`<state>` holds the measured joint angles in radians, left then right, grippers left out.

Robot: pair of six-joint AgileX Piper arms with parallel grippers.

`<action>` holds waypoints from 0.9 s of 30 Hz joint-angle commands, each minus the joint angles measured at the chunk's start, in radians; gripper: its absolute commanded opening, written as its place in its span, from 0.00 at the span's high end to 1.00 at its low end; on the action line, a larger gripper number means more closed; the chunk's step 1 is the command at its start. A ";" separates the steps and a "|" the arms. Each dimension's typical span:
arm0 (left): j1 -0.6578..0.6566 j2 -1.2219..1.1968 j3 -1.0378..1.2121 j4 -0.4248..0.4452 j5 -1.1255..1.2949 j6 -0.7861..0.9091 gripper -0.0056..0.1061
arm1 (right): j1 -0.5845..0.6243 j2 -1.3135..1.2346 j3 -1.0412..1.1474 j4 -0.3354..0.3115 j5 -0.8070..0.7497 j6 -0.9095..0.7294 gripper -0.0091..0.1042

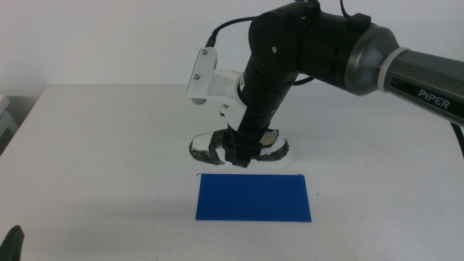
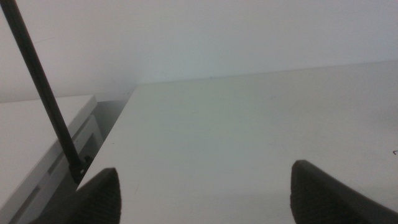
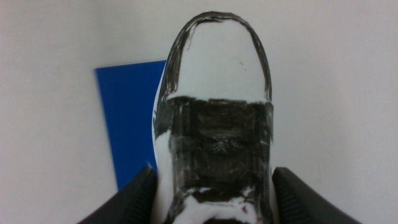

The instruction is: Use one arm to grab the shoe from the table and place it on the mat.

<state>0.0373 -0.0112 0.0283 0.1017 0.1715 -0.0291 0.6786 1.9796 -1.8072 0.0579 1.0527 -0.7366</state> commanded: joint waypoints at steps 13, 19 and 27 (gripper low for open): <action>-0.007 -0.026 0.003 -0.011 -0.078 -0.003 0.11 | -0.041 -0.057 -0.026 0.049 0.019 -0.092 0.93; -0.007 -0.026 0.003 -0.011 -0.078 -0.003 0.11 | -0.047 -0.036 -0.003 0.049 0.010 -0.093 0.93; -0.007 -0.026 0.003 -0.011 -0.078 -0.003 0.11 | -0.061 -0.020 0.079 0.065 -0.064 -0.097 0.93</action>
<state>0.0373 -0.0112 0.0283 0.1017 0.1715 -0.0291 0.6245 2.0175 -1.7167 0.1097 1.0341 -0.8286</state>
